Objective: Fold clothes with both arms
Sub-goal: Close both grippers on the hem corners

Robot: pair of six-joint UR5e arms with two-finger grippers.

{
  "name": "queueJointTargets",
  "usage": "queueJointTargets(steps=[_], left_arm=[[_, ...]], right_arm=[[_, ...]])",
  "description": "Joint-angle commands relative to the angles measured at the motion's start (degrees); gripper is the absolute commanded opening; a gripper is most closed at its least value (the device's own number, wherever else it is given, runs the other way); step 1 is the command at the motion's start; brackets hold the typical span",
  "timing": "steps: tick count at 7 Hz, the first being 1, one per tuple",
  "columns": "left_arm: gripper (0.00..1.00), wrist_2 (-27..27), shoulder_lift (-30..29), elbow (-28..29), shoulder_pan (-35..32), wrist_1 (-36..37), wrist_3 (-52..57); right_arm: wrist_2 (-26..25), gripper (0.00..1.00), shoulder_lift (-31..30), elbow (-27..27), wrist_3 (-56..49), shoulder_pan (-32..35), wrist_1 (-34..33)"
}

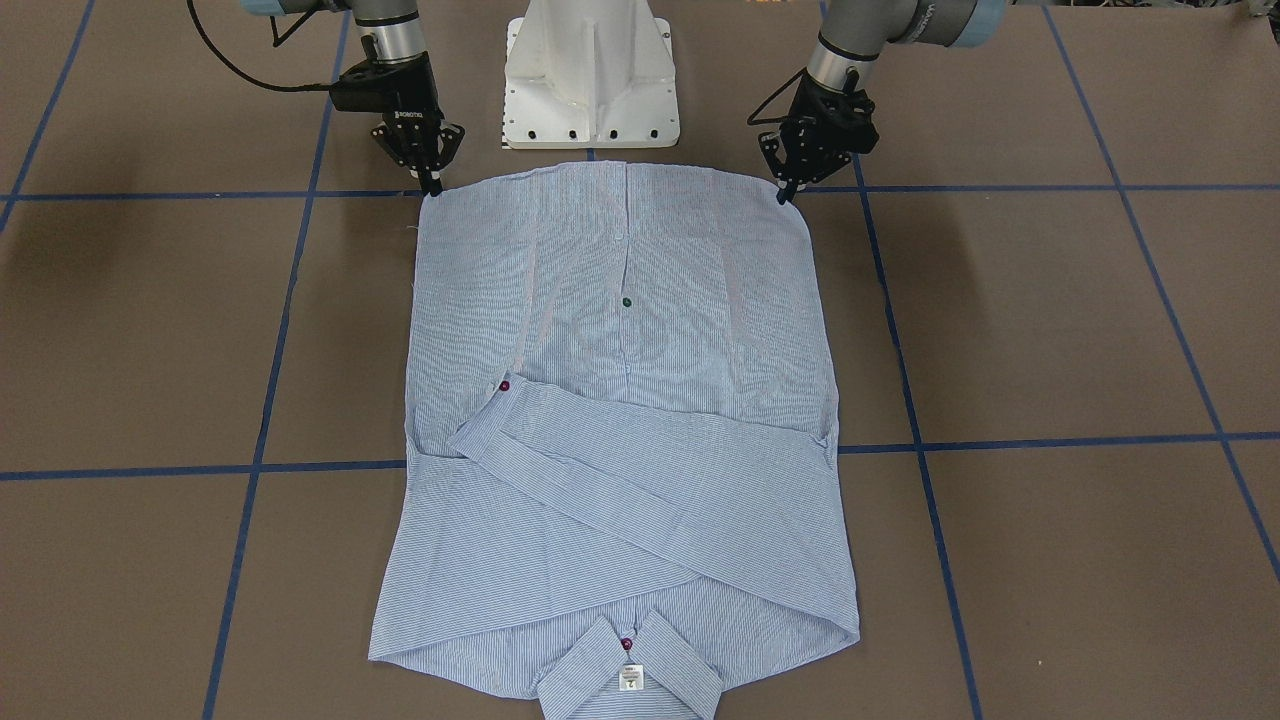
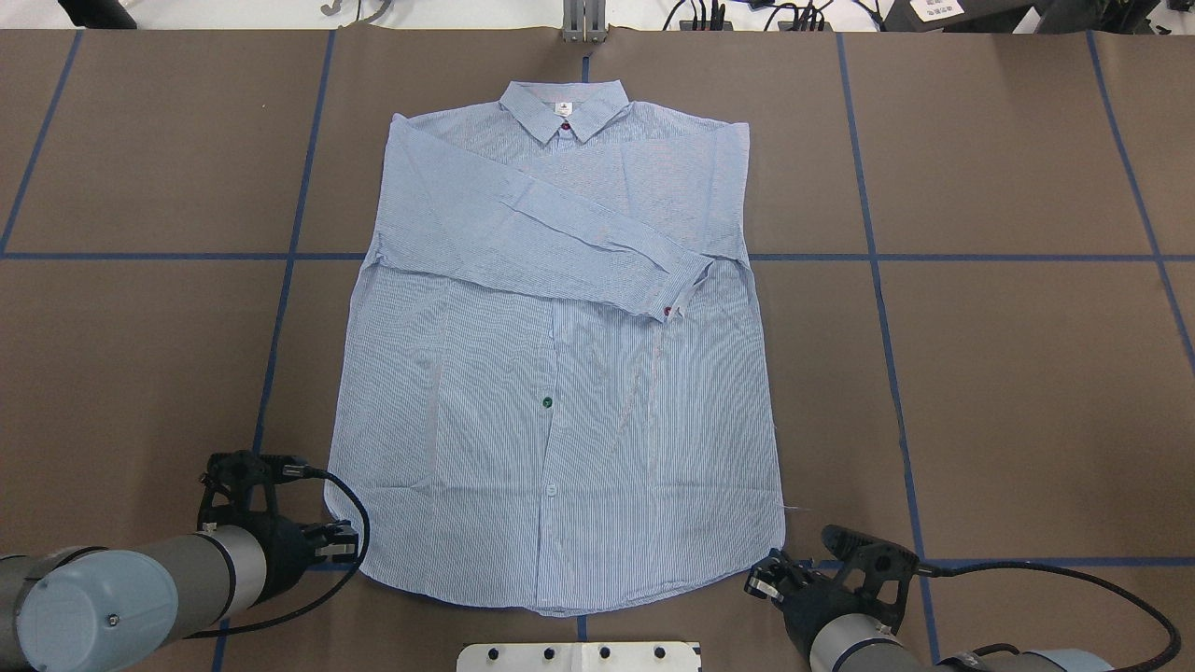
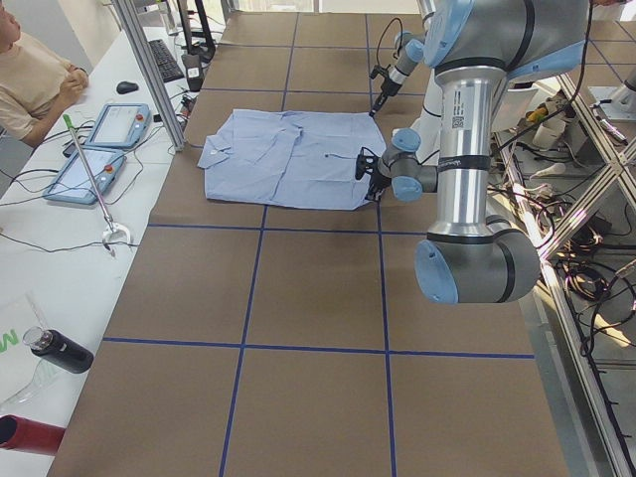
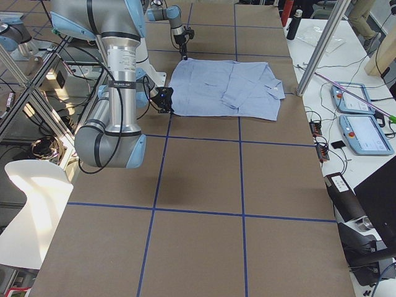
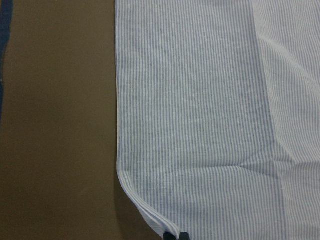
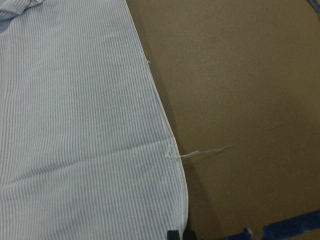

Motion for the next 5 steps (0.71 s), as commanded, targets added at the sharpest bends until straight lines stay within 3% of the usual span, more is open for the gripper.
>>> queueJointTargets(steps=[1,3,5], left_arm=[[0.0,-0.3,-0.1,-1.3,-0.1,0.0,0.0],[0.0,-2.9,1.2,-10.7,-0.5,1.0,0.3],[0.0,-9.5,1.9,-25.0,-0.5,11.6,0.1]], right_arm=[[0.4,0.0,-0.7,2.5,-0.4,1.5,-0.1],[0.7,0.0,-7.4,12.9,-0.4,1.6,-1.2],[4.0,0.0,-8.8,27.3,0.0,-1.7,-13.9]])
